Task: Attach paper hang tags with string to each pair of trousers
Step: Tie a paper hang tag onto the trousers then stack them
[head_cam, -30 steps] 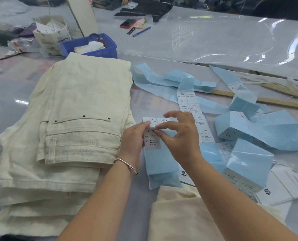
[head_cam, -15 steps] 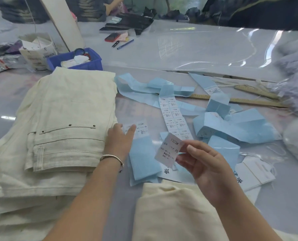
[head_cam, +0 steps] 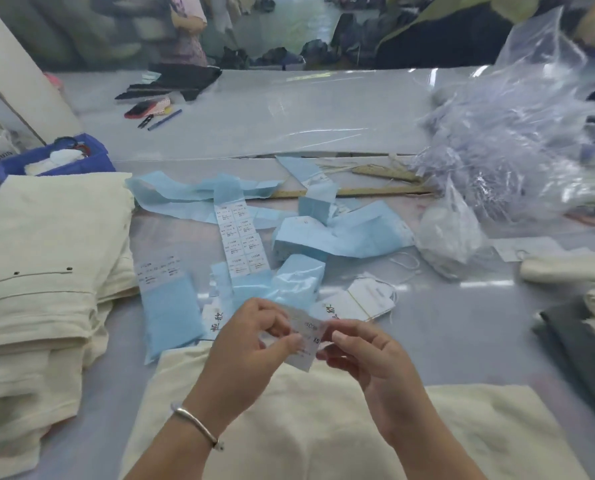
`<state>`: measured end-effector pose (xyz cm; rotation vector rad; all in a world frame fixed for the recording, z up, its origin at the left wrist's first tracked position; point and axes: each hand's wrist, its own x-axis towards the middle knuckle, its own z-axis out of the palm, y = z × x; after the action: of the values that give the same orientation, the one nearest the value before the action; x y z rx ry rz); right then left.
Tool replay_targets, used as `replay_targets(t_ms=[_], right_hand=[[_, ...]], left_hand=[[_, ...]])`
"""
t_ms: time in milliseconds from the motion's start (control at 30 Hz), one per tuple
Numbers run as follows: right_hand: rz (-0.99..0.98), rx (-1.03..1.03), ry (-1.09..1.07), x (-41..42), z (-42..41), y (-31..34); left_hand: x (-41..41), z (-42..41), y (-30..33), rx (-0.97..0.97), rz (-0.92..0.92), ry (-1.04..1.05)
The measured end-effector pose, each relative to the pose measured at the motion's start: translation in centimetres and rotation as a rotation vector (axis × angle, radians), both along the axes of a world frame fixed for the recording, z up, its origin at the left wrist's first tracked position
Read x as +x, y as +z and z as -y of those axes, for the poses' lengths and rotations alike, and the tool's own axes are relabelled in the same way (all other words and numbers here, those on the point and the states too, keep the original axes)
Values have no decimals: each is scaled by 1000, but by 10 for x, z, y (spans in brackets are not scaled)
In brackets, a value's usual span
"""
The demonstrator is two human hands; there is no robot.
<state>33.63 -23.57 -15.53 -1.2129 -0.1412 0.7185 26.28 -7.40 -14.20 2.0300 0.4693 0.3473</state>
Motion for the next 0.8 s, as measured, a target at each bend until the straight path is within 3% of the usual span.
replay_targets(t_ms=[133,200,267,367,500,667,733,800], right_hand=[[103,-189,-24,17,53,-20],[155,-320,-98,35,75,-33],[328,-524,-90,56,88,-47],[715,-800,65,89,83,-62],[1150,-887,326,130,45,-67],[1346,-919,711,161,-4,-69],[1413,-974,750,165,-10,-71],[1459,-1041,748,169,-8,-75]], left_hand=[[3,40,-20,-84,-38,150],[4,51,-28,-172,20,273],[4,61,-33,-169,108,367],[8,83,-40,-21,151,355],[15,106,-48,17,196,280],[36,103,-45,-365,170,371],[48,96,-46,-394,60,354],[59,89,-50,-305,-71,283]])
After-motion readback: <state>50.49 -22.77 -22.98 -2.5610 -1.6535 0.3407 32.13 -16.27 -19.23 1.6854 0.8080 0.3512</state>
